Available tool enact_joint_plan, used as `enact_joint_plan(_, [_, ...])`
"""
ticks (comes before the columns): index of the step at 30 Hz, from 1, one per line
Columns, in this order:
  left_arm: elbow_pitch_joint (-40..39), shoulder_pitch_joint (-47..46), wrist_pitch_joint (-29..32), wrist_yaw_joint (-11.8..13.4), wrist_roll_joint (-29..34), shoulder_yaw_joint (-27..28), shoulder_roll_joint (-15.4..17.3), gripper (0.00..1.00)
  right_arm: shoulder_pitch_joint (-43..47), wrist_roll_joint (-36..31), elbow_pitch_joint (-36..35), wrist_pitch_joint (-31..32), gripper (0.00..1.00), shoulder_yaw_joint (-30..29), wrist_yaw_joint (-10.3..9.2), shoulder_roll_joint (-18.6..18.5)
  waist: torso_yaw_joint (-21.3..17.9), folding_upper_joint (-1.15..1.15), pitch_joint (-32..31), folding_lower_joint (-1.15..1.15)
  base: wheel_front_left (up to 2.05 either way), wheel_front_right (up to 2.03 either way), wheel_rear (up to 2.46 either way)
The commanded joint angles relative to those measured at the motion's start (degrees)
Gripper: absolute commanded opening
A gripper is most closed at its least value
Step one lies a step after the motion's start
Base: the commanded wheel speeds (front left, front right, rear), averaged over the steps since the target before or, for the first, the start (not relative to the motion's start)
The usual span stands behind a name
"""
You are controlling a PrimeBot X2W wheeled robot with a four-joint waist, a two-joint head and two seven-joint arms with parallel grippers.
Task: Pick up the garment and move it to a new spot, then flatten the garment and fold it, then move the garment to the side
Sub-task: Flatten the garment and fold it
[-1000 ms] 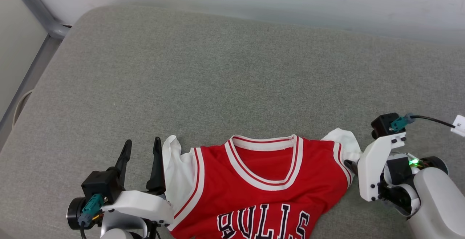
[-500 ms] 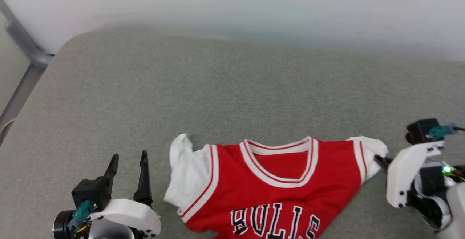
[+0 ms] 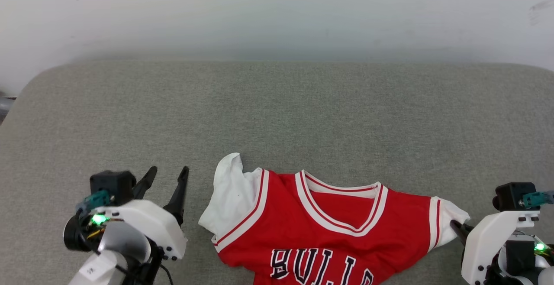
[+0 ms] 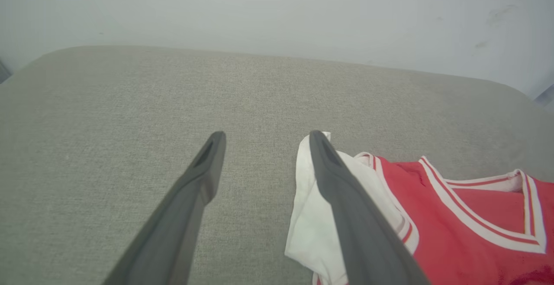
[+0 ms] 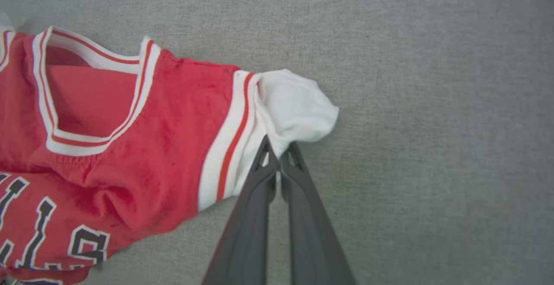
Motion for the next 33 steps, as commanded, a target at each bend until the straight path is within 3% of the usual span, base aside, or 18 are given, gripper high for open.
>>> enact_joint_plan(1, [0.24,-0.77,0.78,-0.56,-0.59,-0.34,0.09,1.0,0.45,-0.24,-0.28,0.09,0.0,-0.16,-0.06,0.13,-0.52,0.0,0.48,0.0,0.0,0.0,0.0])
enact_joint_plan(11, [7.11,-14.25,21.29,-8.93,-5.93,-6.25,2.1,1.0,-3.73,-0.7,-1.7,-0.24,0.0,1.17,-0.06,2.65,-4.72,0.0,6.38,0.0,0.0,0.0,0.0])
enact_joint_plan(20, [17.52,-21.74,30.87,-10.22,-3.75,-11.05,2.66,1.0,-6.46,0.12,0.31,-1.92,0.0,2.96,-0.06,3.41,-6.78,0.0,10.72,0.0,0.0,0.0,0.0])
enact_joint_plan(21, [21.83,-22.03,34.36,-11.24,-2.99,-13.58,2.42,1.0,-7.03,0.62,0.91,-2.58,0.0,3.3,-0.06,3.51,-7.15,0.0,11.49,0.0,0.0,0.0,0.0])
enact_joint_plan(24, [25.08,-21.41,37.65,-12.65,-3.48,-15.96,1.15,1.0,-7.04,0.79,1.76,-3.06,0.0,3.29,-0.06,3.46,-7.4,0.0,11.88,0.0,0.0,0.0,0.0])
enact_joint_plan(25, [25.72,-21.39,38.18,-13.14,-3.57,-16.63,0.75,0.57,-7.16,0.76,1.99,-3.06,0.0,3.29,-0.06,3.42,-7.4,0.0,11.94,0.0,0.0,0.0,0.0])
enact_joint_plan(26, [26.14,-21.38,38.53,-13.67,-3.59,-17.16,0.33,0.22,-7.27,0.91,2.1,-3.18,0.0,3.19,-0.06,3.44,-7.36,0.0,11.98,0.0,0.0,0.0,0.0])
enact_joint_plan(27, [26.35,-21.31,38.41,-13.95,-3.82,-17.43,-0.15,0.0,-7.42,0.91,2.26,-3.28,0.0,3.12,-0.06,3.33,-7.29,0.0,11.92,0.0,0.0,0.0,0.0])
enact_joint_plan(33, [27.01,-23.61,32.75,-13.52,-0.53,-17.74,-0.09,0.0,-7.6,1.08,3.62,-2.65,0.0,3.89,-0.06,1.81,-6.01,0.0,9.94,0.0,0.0,0.0,0.0])
